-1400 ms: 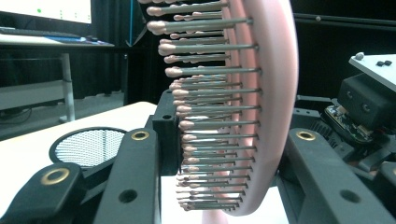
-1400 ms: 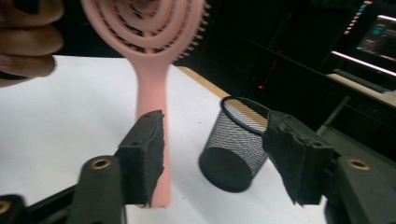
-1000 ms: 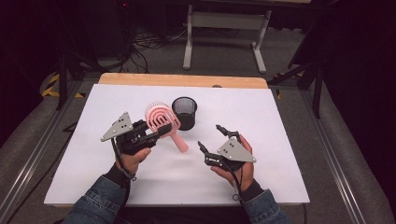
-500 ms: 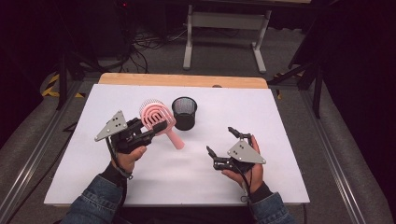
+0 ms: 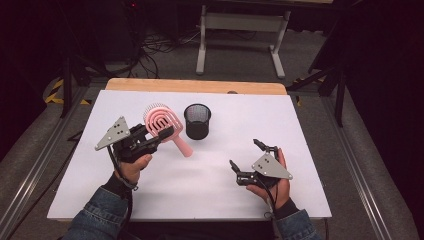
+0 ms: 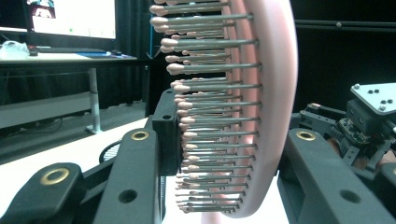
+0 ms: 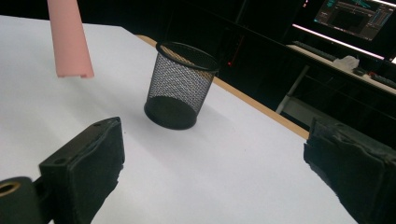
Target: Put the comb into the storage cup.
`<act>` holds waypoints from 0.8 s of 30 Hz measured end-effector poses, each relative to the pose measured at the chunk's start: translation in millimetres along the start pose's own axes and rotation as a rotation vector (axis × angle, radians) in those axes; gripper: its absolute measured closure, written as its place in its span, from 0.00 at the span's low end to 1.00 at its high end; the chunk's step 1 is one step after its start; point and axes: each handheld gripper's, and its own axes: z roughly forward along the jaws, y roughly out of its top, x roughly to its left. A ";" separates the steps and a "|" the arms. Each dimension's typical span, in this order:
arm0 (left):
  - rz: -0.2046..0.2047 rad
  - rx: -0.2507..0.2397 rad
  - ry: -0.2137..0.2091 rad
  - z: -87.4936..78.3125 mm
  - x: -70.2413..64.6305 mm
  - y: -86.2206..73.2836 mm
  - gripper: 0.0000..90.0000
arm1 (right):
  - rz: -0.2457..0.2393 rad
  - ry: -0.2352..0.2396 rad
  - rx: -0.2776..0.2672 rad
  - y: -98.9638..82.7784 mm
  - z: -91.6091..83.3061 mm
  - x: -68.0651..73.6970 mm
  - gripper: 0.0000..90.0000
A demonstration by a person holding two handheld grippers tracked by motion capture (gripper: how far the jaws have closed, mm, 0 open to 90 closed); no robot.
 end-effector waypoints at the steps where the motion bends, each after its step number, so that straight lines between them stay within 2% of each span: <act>1: 0.000 0.000 0.000 0.0 0.0 0.0 0.70 | 0.000 0.000 0.000 0.0 0.0 0.0 0.06; 13: 0.006 -0.012 0.024 -4.6 6.0 7.9 0.70 | 0.025 -0.019 0.030 -15.4 -11.0 -10.7 0.07; 18: 0.019 0.003 0.035 -3.2 9.7 13.8 0.69 | 0.018 -0.026 0.060 -22.5 -16.2 -13.4 0.07; 24: 0.039 0.009 0.048 -0.5 13.6 24.7 0.70 | 0.031 -0.039 0.063 -28.1 -21.9 -16.8 0.07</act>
